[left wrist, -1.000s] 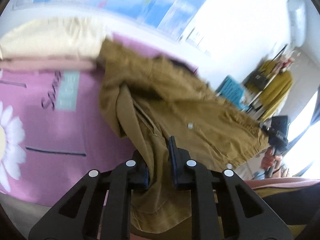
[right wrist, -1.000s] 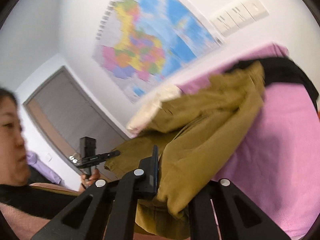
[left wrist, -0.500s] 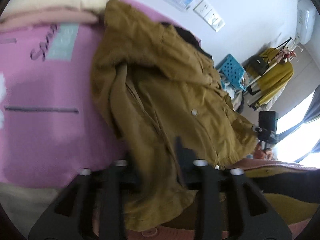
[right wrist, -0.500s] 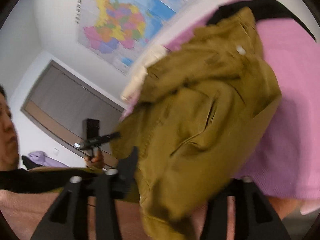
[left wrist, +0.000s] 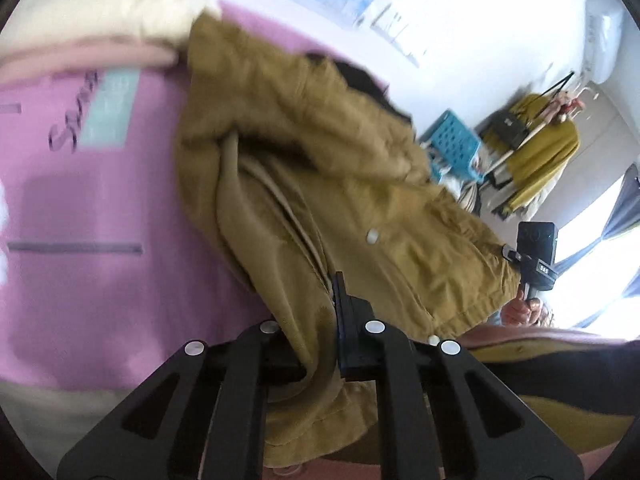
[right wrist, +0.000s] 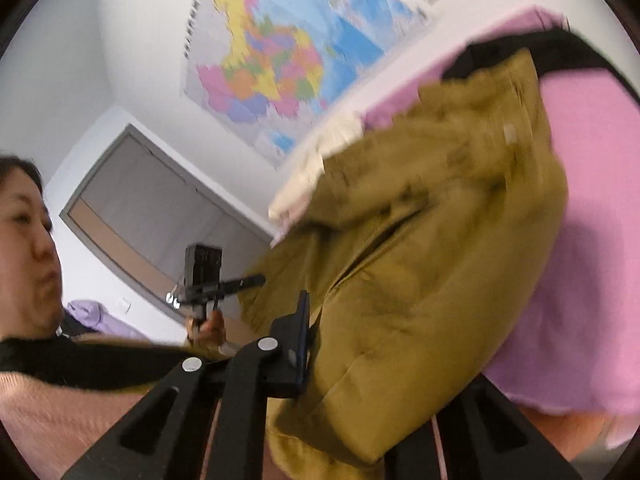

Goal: Fold large clothes

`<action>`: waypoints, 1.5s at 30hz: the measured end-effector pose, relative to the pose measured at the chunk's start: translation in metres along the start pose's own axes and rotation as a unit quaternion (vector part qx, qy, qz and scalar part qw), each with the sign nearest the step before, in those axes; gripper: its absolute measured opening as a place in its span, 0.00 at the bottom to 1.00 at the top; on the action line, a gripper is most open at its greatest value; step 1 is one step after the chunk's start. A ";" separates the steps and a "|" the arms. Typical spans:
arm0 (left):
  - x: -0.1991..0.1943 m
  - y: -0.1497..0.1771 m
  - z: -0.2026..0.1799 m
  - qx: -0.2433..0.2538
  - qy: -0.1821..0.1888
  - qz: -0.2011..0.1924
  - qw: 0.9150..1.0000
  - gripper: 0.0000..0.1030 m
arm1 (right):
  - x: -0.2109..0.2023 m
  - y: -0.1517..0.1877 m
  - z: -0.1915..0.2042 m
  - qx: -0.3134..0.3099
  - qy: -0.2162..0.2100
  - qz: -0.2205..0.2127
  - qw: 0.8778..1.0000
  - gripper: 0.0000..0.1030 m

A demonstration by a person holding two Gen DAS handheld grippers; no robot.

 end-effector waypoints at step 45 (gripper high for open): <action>0.105 -0.280 0.087 -0.083 -0.094 0.013 0.992 0.20 | 0.133 -0.281 -0.172 0.194 0.129 -0.037 0.972 0.16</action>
Point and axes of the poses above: each gripper's, at about its wrist camera, not at the fingertips, and x roughly the way its jaws point, z to its left, y to its underside, the point moved 4 cm from there along x, roughly the way its jaws point, and after that the axes turned 3 degrees about -z, right-handed, at the moved point
